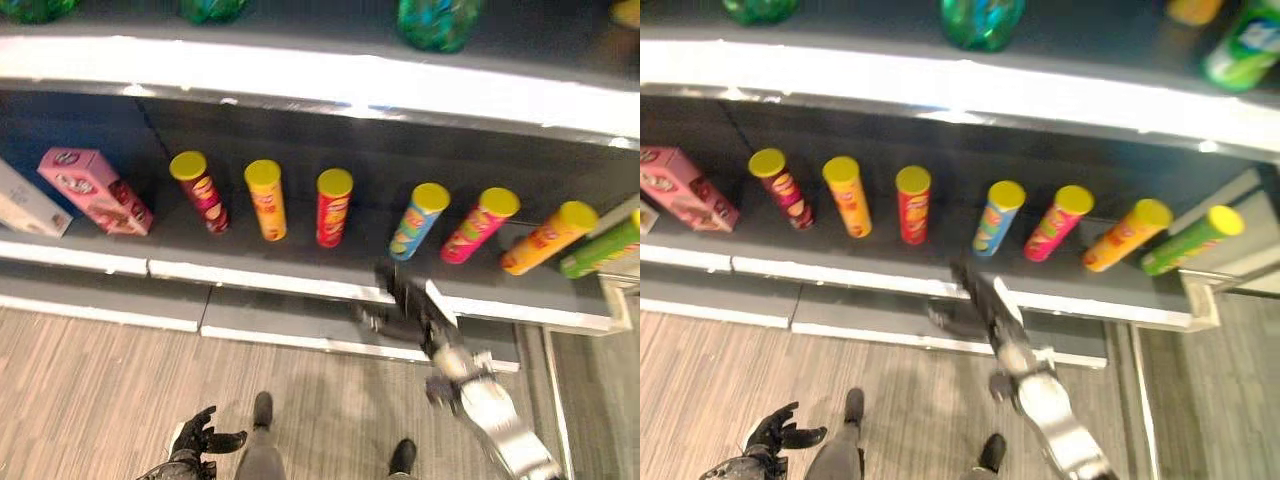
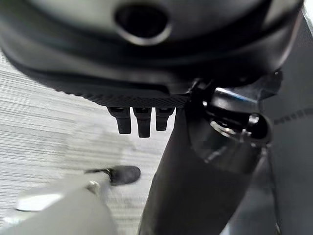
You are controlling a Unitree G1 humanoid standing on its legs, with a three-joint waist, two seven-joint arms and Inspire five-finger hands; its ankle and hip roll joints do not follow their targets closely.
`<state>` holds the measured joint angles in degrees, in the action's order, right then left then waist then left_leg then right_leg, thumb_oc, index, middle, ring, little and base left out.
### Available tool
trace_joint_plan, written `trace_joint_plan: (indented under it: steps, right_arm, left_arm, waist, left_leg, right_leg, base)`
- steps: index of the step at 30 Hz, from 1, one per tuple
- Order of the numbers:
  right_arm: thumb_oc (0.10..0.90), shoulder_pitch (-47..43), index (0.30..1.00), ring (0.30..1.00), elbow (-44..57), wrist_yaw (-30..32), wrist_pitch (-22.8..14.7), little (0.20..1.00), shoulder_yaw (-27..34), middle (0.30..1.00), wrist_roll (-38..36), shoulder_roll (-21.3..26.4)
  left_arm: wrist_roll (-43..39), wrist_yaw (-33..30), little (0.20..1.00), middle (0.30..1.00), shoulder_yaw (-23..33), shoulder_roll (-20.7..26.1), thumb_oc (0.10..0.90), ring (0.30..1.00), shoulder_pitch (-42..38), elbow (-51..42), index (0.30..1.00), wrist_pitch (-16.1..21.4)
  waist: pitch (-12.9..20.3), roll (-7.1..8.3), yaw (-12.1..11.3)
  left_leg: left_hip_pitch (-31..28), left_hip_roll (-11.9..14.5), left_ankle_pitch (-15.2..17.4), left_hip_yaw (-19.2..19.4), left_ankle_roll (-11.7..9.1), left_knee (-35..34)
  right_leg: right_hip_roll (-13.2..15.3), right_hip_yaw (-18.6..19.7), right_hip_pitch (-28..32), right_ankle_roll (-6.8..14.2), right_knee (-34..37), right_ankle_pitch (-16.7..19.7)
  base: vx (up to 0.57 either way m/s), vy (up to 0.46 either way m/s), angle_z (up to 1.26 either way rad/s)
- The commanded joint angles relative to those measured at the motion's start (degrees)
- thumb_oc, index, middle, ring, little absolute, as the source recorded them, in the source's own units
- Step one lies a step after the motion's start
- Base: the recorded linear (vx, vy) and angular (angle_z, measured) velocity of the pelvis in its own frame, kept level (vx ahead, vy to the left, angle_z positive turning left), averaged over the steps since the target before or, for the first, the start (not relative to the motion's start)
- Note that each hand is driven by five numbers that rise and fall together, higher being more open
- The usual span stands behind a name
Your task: Put the goods on the table back onto the shelves and tidy them up.
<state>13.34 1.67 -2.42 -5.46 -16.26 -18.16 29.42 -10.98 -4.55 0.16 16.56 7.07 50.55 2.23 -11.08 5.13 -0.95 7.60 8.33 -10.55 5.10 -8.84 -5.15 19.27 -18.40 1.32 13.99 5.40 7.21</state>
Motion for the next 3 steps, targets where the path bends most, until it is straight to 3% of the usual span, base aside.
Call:
trace_joint_plan:
  steps: [1,3]
  right_arm:
    - [0.800,-6.0,0.900,0.900,3.1,-4.2,-4.4,0.900,4.0,0.900,-4.6,1.6]
    - [0.800,-2.8,0.900,0.900,-0.4,-6.4,-3.1,0.900,5.3,0.900,-4.2,2.9]
  left_arm:
    - [1.3,1.3,0.900,0.900,-0.1,1.8,0.800,0.900,-1.8,2.1,0.900,2.9]
    - [1.5,2.9,0.900,0.900,-0.4,2.2,0.800,0.900,-1.5,1.8,0.900,3.3]
  waist:
    - [2.3,-2.40,0.1]
    - [2.9,-2.23,1.1]
  left_leg:
    - [-4.2,1.6,8.5,2.2,-0.3,0.1]
    - [-5.4,2.1,8.7,3.1,-0.5,0.1]
  right_leg:
    - [-1.8,0.6,0.5,0.1,-0.6,-3.0]
    - [-2.2,1.6,0.7,0.0,-0.7,-3.1]
  base:
    - [0.03,-0.010,-0.42]
    - [0.06,-0.018,-0.37]
